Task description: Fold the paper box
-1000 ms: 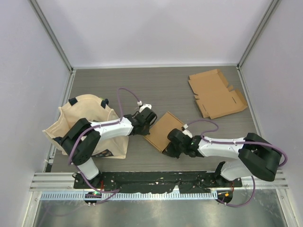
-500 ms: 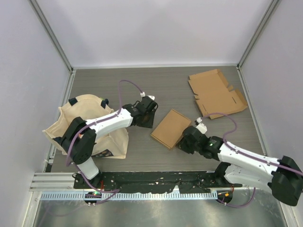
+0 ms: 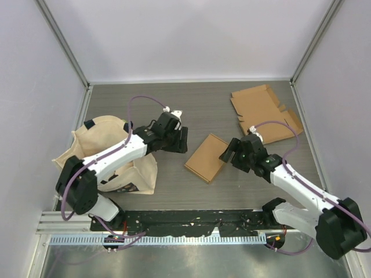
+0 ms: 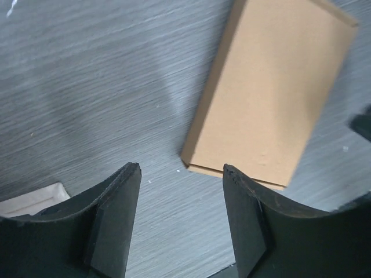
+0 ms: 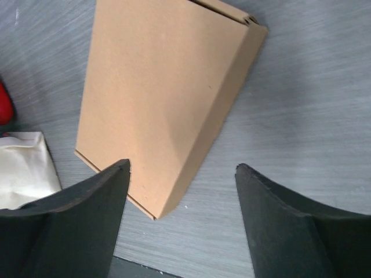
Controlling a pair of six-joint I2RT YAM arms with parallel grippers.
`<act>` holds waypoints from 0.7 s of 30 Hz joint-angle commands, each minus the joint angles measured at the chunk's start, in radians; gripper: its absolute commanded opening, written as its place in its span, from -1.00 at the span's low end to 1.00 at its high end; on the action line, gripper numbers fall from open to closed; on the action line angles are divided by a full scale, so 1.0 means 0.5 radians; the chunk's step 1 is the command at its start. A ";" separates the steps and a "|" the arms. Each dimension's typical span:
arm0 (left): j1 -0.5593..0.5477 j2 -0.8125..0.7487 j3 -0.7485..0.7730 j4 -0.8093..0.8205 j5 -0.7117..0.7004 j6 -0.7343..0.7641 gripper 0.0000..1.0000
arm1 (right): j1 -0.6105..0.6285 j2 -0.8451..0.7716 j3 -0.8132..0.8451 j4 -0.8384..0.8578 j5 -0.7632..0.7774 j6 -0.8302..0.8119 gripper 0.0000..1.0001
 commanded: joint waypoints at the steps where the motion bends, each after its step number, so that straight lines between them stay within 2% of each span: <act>1: -0.003 -0.235 0.064 0.083 0.161 0.071 0.25 | -0.104 0.213 -0.030 0.538 -0.376 0.042 0.47; 5: -0.003 -0.422 0.150 -0.003 0.140 0.120 0.25 | -0.092 0.443 -0.052 0.717 -0.453 0.177 0.41; 9: -0.003 -0.587 0.270 -0.095 0.121 0.178 0.26 | -0.083 0.527 -0.092 0.836 -0.438 0.272 0.31; 15: -0.003 -0.732 0.466 -0.252 0.088 0.236 0.27 | -0.003 0.689 -0.074 0.837 -0.239 0.337 0.29; 19: -0.003 -0.802 0.515 -0.276 0.084 0.239 0.27 | 0.046 0.876 0.021 1.002 -0.119 0.321 0.25; 21: -0.003 -0.833 0.524 -0.292 0.084 0.236 0.27 | 0.059 1.050 0.125 1.142 -0.043 0.306 0.04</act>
